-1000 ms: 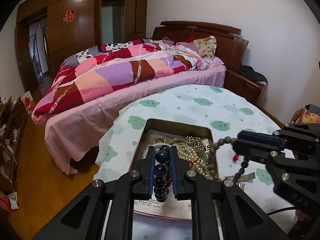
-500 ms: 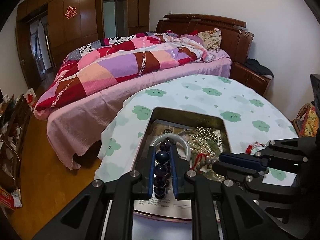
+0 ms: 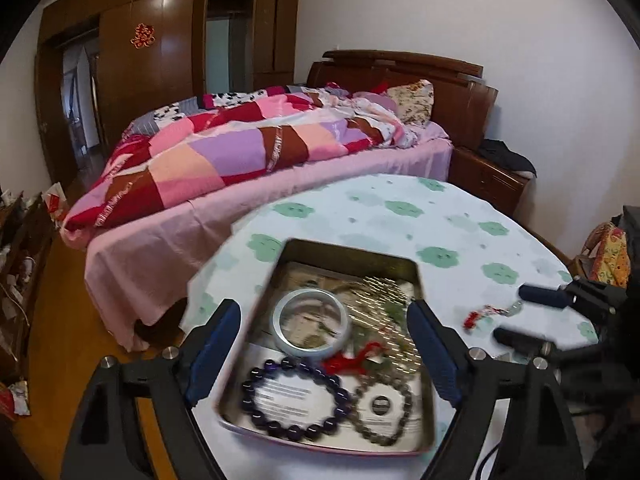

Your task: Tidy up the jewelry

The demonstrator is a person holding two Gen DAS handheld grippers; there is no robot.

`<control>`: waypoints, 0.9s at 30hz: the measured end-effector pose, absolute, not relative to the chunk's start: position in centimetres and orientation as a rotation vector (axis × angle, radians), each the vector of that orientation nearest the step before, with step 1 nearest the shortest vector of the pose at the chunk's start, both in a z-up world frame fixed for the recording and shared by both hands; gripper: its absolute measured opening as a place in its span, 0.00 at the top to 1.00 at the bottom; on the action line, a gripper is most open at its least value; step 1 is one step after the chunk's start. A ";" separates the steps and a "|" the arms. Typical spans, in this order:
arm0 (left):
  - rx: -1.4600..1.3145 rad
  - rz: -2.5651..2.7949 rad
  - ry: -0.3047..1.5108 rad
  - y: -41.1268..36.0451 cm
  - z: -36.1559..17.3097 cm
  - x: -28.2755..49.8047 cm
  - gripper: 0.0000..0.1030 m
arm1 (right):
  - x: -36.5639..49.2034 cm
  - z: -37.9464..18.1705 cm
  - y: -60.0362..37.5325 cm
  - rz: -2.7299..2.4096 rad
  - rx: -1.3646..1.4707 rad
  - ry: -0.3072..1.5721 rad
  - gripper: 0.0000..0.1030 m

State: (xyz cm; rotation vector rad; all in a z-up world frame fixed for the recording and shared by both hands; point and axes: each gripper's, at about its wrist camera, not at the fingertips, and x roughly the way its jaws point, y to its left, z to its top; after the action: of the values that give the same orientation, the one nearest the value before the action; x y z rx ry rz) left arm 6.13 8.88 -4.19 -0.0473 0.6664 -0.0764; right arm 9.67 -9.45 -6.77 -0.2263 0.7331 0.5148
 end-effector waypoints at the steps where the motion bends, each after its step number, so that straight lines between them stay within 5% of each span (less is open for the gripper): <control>1: -0.048 -0.101 0.678 8.1 -4.5 6.2 0.17 | 10.2 -7.3 -11.1 0.474 -0.220 0.751 0.36; 12: 0.098 -0.237 0.774 -1.4 -7.3 6.3 0.17 | 13.0 -10.2 -17.8 0.351 -0.149 0.864 0.36; 25: 0.015 -0.094 0.777 2.8 -7.5 7.0 0.17 | 15.1 -12.1 -10.4 0.564 -0.312 0.891 0.35; 27: 0.019 -0.114 0.773 2.4 -7.5 6.7 0.17 | 15.5 -12.4 -10.0 0.539 -0.330 0.893 0.48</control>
State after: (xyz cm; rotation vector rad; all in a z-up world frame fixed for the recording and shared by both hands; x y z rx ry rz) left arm 6.71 2.43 -7.52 0.0190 0.7726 -0.1139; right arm 15.48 -10.05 -12.38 -0.3301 0.8931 0.5391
